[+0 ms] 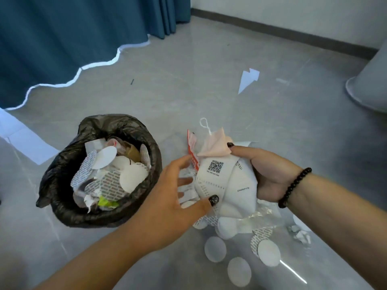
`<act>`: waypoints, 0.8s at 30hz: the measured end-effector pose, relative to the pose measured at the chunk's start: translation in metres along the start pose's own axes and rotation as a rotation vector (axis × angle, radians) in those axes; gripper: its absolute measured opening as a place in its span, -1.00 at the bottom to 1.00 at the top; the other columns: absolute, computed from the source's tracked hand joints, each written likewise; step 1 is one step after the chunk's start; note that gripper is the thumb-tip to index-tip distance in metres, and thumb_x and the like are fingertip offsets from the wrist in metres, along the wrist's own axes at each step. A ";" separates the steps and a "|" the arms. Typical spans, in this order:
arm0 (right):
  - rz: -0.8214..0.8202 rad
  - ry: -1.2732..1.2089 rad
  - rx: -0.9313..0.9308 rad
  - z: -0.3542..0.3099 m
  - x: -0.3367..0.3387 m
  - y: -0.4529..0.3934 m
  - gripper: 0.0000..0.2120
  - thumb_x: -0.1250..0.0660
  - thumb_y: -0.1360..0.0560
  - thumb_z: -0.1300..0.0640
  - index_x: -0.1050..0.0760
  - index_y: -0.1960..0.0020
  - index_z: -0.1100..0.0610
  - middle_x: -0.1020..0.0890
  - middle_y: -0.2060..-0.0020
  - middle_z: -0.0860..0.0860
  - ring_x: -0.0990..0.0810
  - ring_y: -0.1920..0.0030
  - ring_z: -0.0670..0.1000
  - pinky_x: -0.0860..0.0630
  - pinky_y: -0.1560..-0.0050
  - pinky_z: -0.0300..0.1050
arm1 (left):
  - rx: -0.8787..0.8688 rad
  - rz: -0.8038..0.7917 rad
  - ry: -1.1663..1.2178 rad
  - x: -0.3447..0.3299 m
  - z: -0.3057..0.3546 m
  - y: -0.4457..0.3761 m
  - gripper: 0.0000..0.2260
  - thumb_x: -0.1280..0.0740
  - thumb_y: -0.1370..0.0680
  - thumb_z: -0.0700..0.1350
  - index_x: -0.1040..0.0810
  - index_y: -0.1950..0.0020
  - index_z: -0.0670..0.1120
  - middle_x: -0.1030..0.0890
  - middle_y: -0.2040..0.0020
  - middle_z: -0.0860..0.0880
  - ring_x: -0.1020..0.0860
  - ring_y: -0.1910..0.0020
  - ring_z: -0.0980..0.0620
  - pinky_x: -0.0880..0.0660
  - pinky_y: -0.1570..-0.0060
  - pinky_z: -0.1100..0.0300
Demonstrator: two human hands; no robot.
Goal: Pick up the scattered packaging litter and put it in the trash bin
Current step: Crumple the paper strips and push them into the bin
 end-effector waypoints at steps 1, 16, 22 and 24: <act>-0.011 -0.015 -0.017 0.002 -0.002 0.003 -0.71 -0.22 -0.55 0.05 -0.56 -0.13 0.20 -0.67 0.01 0.16 -0.63 0.06 0.12 -0.53 -0.04 0.02 | 0.041 -0.027 0.092 -0.003 -0.002 0.000 -0.33 -0.49 -0.32 0.16 -0.16 -0.27 0.41 -0.35 -0.30 0.31 -0.45 -0.18 0.37 -0.51 -0.12 0.32; -0.076 0.088 -0.062 0.061 -0.019 0.008 -0.58 -0.38 -0.39 0.15 -0.53 -0.20 0.30 -0.64 -0.07 0.25 -0.60 -0.13 0.24 -0.45 -0.25 0.17 | 0.017 0.026 -0.076 0.014 -0.033 0.014 -0.68 -0.39 -0.48 0.04 -0.54 -0.23 0.19 -0.62 -0.11 0.15 -0.59 -0.07 0.22 -0.54 -0.13 0.11; -0.102 0.165 0.017 0.048 -0.027 0.008 -0.57 -0.42 -0.38 0.10 -0.54 -0.18 0.29 -0.65 -0.06 0.23 -0.61 -0.11 0.24 -0.41 -0.28 0.23 | -0.335 0.282 -0.518 0.050 0.000 0.021 -0.80 -0.35 -0.49 -0.02 -0.67 -0.06 -0.02 -0.62 0.04 0.18 -0.55 0.03 0.30 -0.42 0.00 0.52; -0.091 0.197 0.040 0.042 -0.030 0.010 -0.62 -0.37 -0.40 0.10 -0.56 -0.14 0.29 -0.67 0.00 0.22 -0.63 -0.06 0.24 -0.46 -0.24 0.20 | -0.387 0.425 -0.556 0.074 0.005 0.026 -0.82 -0.40 -0.49 -0.04 -0.67 -0.04 -0.05 -0.60 0.02 0.16 -0.56 0.03 0.27 -0.43 -0.03 0.52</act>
Point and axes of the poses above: each hand's wrist, its own y-axis away from the middle knuckle, its own x-axis out of the back of the hand, z = x × y, the point moved 3 cm from there along -y, towards the middle knuckle
